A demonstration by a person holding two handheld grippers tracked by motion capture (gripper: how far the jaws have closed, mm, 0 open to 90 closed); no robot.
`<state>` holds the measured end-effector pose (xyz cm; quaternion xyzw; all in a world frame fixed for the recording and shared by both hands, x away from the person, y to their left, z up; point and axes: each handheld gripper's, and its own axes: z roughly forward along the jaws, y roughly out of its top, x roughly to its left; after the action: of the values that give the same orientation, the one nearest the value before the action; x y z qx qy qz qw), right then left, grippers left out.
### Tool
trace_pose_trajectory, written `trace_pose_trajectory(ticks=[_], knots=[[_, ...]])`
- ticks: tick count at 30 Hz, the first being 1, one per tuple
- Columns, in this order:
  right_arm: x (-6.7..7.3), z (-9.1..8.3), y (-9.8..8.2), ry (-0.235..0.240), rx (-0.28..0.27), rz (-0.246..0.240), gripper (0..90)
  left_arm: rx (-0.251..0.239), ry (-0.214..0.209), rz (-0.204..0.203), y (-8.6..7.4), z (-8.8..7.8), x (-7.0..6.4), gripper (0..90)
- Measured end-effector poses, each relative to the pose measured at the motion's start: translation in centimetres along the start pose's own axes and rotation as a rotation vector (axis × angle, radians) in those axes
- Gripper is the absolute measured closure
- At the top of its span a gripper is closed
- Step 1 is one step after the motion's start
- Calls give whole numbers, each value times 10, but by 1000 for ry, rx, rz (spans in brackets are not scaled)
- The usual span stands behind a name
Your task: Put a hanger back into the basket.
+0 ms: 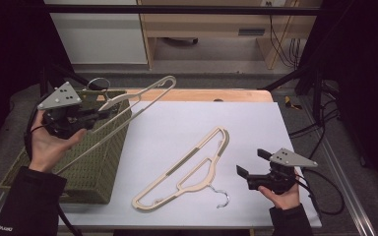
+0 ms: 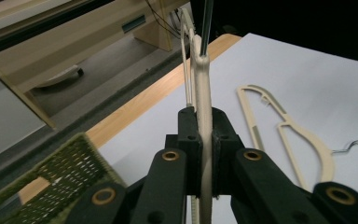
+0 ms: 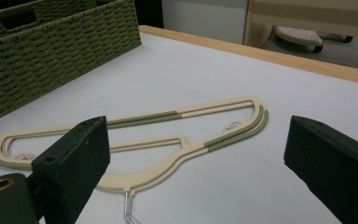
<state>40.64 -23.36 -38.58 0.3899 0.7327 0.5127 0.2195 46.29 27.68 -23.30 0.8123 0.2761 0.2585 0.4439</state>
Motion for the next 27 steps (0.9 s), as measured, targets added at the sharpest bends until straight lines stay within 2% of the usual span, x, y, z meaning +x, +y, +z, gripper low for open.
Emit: trace_pose_trajectory(ticks=[4,5,6,15,17,20,23,24,25,27], knots=[[0,0,0,4,9,-4,74,3,4,-9,-10,-6,15,855],[0,0,0,4,9,-4,74,3,4,-9,-10,-6,15,855],[0,1,0,4,12,-2,74,6,9,-13,-16,-8,21,855],[0,1,0,6,14,-4,72,39,51,-32,-43,-17,55,854],[0,1,0,7,15,-6,70,39,55,-43,-46,-18,58,854],[0,1,0,10,14,-8,69,49,73,-73,-60,-21,70,855],[0,1,0,10,14,-9,68,54,84,-82,-67,-22,75,855],[0,1,0,10,14,-9,68,56,96,-96,-72,-23,80,854],[0,1,0,9,14,-12,68,50,104,-87,-75,-23,83,854],[0,2,-1,8,16,-13,68,61,109,-106,-81,-24,86,854]])
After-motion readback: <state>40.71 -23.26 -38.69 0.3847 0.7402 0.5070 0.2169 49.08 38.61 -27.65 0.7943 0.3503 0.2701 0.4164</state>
